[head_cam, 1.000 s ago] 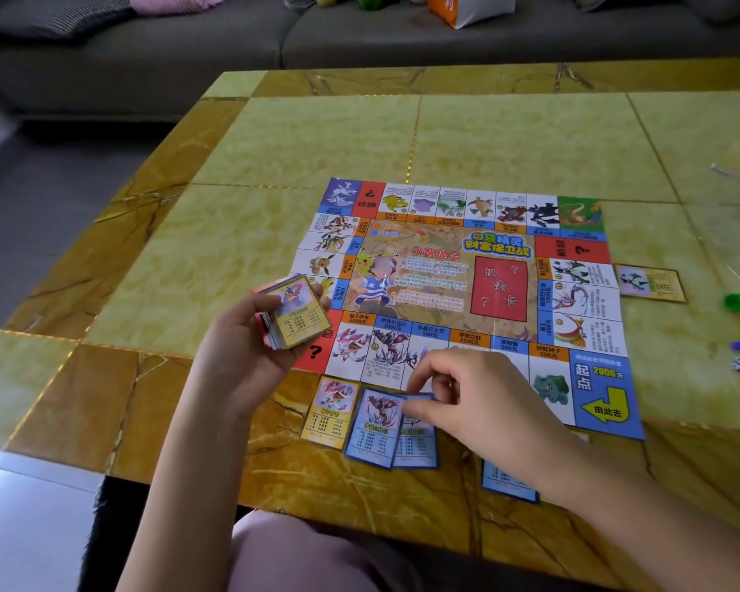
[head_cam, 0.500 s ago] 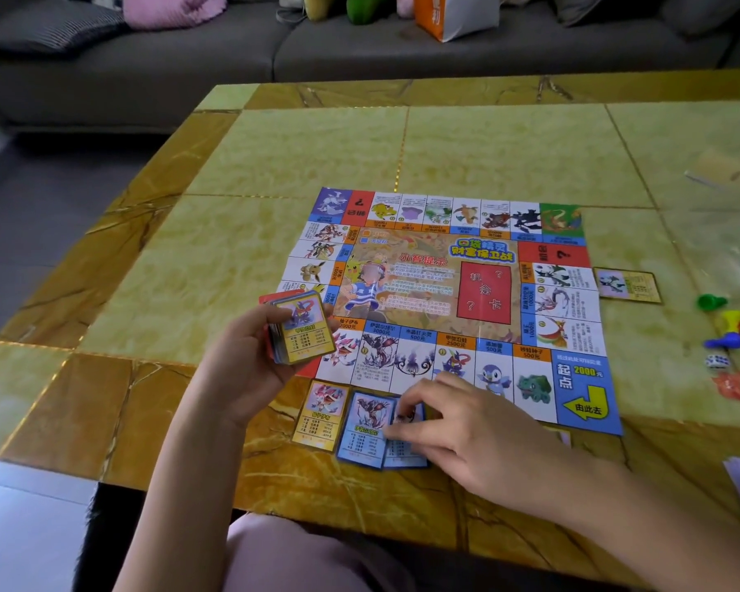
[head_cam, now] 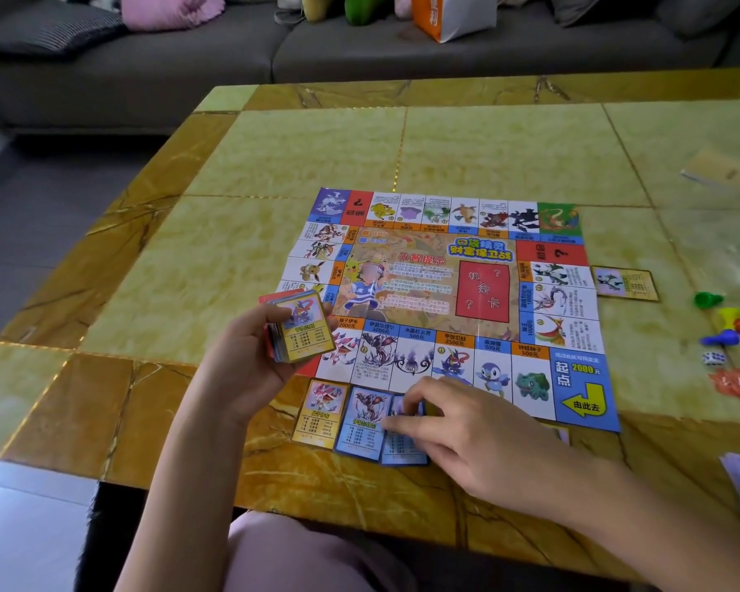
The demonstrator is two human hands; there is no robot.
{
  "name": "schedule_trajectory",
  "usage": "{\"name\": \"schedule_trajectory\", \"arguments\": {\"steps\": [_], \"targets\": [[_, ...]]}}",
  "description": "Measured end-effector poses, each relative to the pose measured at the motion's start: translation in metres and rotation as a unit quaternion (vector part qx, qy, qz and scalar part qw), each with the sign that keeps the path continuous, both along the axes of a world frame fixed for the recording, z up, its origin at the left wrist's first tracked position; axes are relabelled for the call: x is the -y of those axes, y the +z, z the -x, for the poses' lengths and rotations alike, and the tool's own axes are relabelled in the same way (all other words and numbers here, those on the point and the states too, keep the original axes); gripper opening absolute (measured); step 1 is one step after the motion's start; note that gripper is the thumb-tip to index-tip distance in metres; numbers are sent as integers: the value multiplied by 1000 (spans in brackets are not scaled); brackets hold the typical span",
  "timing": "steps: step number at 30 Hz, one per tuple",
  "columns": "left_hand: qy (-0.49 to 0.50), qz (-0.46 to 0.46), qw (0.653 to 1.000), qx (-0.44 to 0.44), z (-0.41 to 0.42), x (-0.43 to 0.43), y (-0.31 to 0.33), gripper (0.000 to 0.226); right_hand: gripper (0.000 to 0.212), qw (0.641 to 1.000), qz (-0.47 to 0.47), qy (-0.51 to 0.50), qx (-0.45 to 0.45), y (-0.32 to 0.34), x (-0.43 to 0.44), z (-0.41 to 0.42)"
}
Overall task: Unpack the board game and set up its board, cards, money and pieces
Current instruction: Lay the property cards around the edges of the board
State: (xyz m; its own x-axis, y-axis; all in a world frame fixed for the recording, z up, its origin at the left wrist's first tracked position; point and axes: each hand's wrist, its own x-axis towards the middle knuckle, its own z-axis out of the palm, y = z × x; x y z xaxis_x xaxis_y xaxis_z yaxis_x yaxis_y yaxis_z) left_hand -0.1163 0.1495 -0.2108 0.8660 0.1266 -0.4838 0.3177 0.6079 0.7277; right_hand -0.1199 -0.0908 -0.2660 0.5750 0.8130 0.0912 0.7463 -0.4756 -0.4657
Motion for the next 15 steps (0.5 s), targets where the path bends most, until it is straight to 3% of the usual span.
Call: {"name": "schedule_trajectory", "arguments": {"steps": [3, 15], "targets": [[0, -4, 1000, 0, 0, 0, 0, 27, 33, 999, -31, -15, 9, 0, 3, 3], [-9, 3, 1000, 7, 0, 0, -1, 31, 44, 997, 40, -21, 55, 2, 7, 5]]}}
